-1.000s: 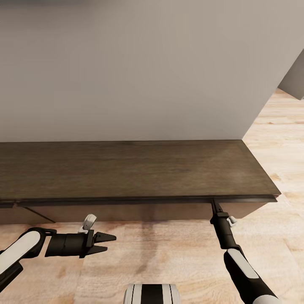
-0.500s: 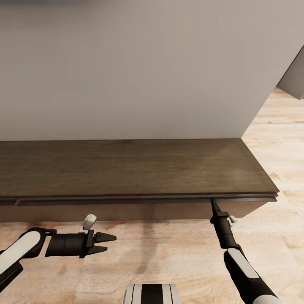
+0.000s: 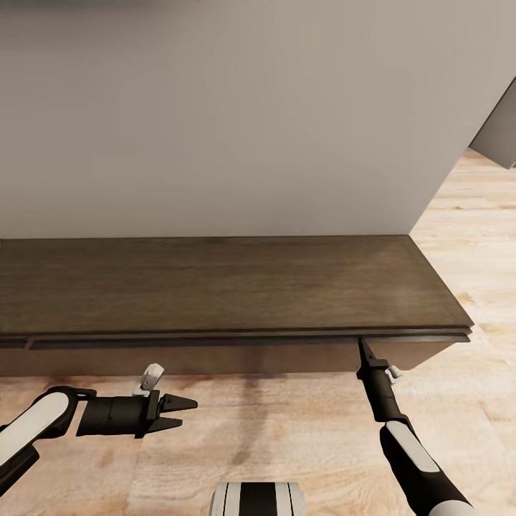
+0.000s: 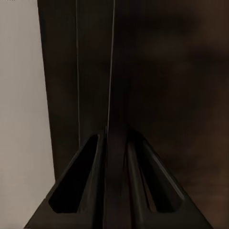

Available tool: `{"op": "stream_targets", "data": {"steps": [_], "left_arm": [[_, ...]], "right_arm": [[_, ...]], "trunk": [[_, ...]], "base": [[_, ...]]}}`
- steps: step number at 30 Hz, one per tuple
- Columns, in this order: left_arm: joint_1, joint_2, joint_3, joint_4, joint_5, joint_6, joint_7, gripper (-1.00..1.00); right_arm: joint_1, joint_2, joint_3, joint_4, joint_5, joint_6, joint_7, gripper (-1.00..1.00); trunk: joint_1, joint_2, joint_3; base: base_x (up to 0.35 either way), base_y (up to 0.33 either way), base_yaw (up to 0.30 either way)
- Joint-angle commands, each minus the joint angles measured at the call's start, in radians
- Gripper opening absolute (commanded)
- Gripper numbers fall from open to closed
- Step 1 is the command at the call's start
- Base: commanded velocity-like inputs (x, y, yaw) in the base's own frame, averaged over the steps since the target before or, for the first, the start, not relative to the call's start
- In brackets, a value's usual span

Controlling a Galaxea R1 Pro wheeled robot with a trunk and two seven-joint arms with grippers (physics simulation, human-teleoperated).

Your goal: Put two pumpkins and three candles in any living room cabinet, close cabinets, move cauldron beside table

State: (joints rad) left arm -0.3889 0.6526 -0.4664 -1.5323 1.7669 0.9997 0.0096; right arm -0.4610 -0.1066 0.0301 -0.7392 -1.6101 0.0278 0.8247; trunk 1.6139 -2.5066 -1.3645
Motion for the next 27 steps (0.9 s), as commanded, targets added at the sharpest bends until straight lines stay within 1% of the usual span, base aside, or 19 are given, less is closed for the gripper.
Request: {"op": "stream_targets", "data": {"steps": [1,9,23,27], "left_arm": [[-0.001,0.001,-0.001,0.0,0.003,0.001,0.001,1.0],[-0.001,0.001,-0.002,0.0,0.003,0.002,0.0,1.0],[-0.001,0.0,-0.003,0.0,0.003,0.001,0.001,1.0],[-0.001,0.0,-0.003,0.0,0.003,0.001,0.001,1.0]], "right_arm": [[-0.001,-0.001,0.002,-0.011,-0.014,0.006,0.011,-1.0],[-0.001,-0.001,0.002,-0.011,-0.014,0.006,0.011,-1.0],[-0.001,-0.001,0.002,-0.011,-0.014,0.006,0.011,-1.0],[-0.001,-0.001,0.002,-0.011,-0.014,0.006,0.011,-1.0]], "trunk": [[0.0,0.0,-0.001],[0.0,0.0,-0.001],[0.0,0.0,-0.001],[0.0,0.0,-0.001]], "base": [[-0.097,0.0,0.0],[-0.064,0.0,0.0],[-0.256,0.0,0.0],[-0.172,0.0,0.0]]}}
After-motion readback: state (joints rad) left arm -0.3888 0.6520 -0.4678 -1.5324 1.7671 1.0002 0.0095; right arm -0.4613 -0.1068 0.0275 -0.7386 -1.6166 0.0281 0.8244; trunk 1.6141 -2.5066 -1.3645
